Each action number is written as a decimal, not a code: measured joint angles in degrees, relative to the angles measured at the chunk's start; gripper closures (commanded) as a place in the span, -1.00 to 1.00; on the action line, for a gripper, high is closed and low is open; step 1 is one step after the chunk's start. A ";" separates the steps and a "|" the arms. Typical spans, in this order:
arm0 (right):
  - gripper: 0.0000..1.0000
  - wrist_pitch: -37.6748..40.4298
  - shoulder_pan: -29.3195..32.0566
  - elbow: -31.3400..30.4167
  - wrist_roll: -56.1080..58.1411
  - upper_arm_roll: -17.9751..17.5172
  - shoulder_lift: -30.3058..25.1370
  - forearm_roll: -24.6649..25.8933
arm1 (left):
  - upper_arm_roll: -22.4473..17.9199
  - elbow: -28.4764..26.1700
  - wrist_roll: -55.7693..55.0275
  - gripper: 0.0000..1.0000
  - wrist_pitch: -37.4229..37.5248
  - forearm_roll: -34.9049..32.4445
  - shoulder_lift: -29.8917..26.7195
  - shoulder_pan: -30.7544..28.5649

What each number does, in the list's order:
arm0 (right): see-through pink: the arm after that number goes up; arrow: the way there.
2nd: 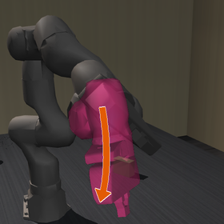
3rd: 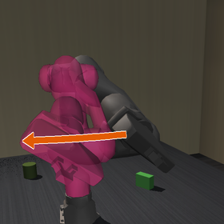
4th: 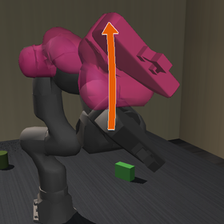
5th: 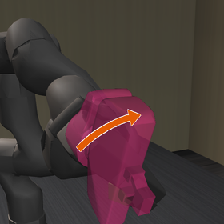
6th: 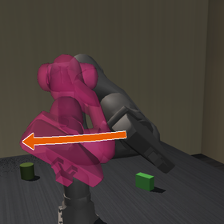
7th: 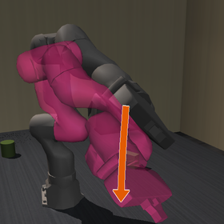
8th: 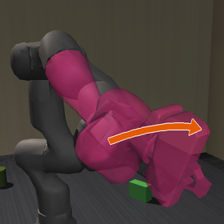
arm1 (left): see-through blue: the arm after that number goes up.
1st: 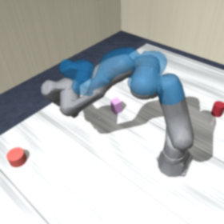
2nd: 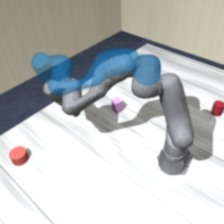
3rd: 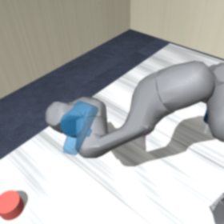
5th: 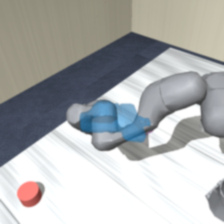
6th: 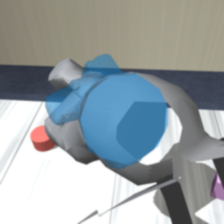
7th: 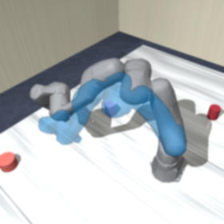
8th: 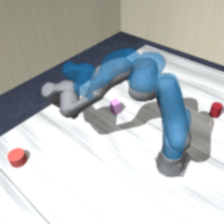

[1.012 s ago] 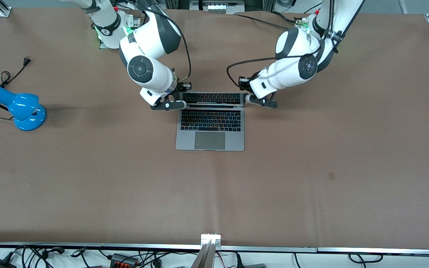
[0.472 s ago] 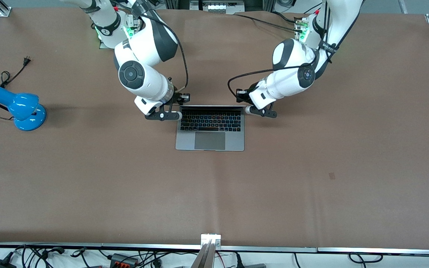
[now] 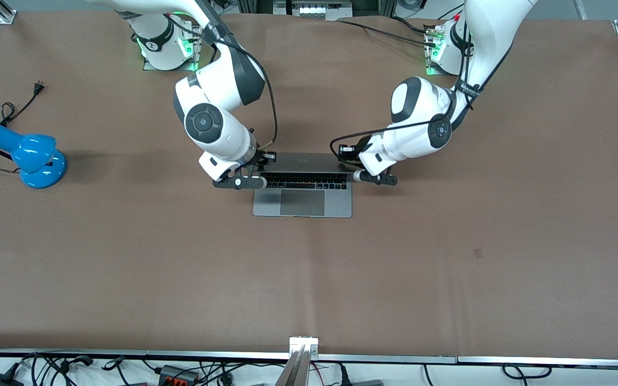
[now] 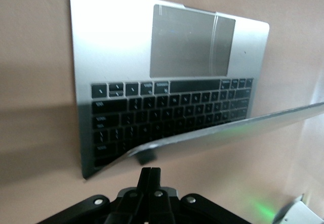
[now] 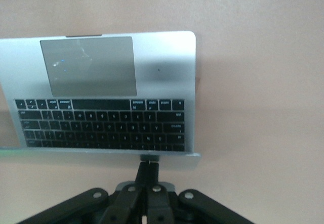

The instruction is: Close laptop with both arms from behind

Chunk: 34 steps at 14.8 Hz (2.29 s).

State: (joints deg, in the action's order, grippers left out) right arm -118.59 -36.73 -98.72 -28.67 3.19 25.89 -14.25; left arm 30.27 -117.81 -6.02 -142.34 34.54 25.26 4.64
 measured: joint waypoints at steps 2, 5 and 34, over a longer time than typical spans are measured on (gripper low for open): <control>1.00 -0.05 0.02 1.69 -0.03 0.59 2.14 0.18 | -0.56 0.82 -0.01 1.00 -0.01 -0.70 1.11 -0.04; 1.00 -0.10 0.09 3.99 -0.03 1.30 5.24 1.89 | -1.12 1.76 -0.01 1.00 -1.70 -0.79 3.63 -0.04; 1.00 -4.01 -0.26 11.51 0.04 3.84 13.38 4.14 | -6.40 8.38 -1.31 0.97 9.11 -5.46 3.54 -0.26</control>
State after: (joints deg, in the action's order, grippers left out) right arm -122.59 -36.99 -87.21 -28.64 7.03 39.27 -10.11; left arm 23.87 -109.43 -7.33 -133.22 29.08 28.80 4.38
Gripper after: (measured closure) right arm 0.991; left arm 0.991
